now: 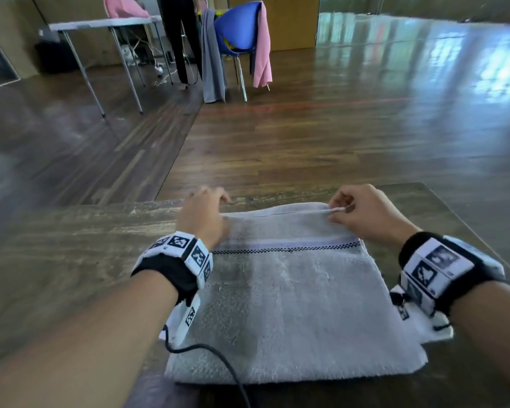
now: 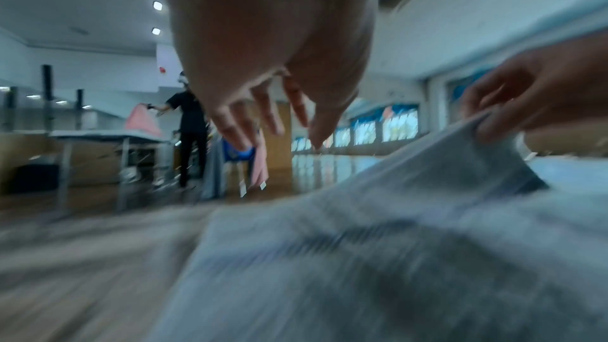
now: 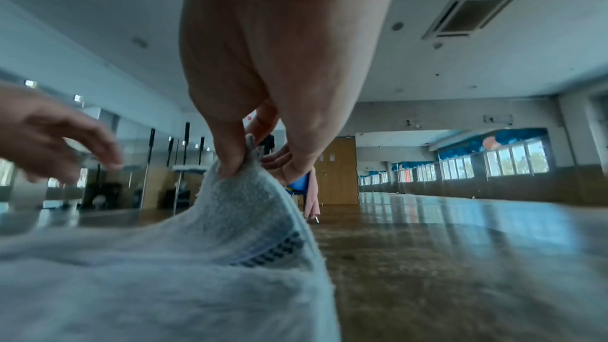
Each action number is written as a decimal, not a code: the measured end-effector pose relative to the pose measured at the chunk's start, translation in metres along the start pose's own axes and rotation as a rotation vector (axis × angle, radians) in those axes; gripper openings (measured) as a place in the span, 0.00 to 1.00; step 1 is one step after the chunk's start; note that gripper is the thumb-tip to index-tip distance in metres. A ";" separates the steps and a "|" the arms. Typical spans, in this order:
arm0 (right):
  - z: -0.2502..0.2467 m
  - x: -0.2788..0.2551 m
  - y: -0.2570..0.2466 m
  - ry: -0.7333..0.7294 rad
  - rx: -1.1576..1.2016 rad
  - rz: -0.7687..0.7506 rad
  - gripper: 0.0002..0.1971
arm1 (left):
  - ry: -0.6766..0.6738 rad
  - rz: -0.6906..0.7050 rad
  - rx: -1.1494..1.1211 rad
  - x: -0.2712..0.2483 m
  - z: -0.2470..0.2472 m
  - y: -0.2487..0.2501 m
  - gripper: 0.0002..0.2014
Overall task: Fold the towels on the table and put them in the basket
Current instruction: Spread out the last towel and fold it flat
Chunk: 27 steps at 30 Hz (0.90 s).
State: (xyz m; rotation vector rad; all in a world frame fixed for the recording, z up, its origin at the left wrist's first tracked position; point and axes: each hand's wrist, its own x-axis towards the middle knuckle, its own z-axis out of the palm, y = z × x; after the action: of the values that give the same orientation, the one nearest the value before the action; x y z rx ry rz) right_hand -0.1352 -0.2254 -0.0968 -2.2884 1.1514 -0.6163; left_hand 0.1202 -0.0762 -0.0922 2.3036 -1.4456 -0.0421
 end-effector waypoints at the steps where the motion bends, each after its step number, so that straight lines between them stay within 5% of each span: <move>1: -0.002 -0.010 -0.007 0.021 0.066 -0.012 0.09 | 0.001 0.082 -0.068 -0.004 -0.009 0.015 0.15; 7: -0.010 -0.064 -0.052 0.121 0.249 -0.101 0.11 | -0.142 0.431 -0.326 -0.050 -0.038 0.107 0.12; 15: -0.011 -0.098 -0.068 0.122 0.459 -0.028 0.10 | -0.050 0.339 -0.410 -0.081 -0.037 0.111 0.09; 20: -0.015 -0.096 -0.074 0.113 0.603 0.027 0.11 | 0.077 0.411 -0.391 -0.078 -0.039 0.106 0.11; 27: -0.012 -0.086 -0.077 0.098 0.715 0.079 0.08 | 0.050 0.349 -0.488 -0.068 -0.039 0.104 0.08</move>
State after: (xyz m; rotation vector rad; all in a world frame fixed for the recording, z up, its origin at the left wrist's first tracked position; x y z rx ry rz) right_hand -0.1426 -0.1171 -0.0550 -1.6109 0.8664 -0.9374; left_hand 0.0094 -0.0434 -0.0324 1.6377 -1.5834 -0.2085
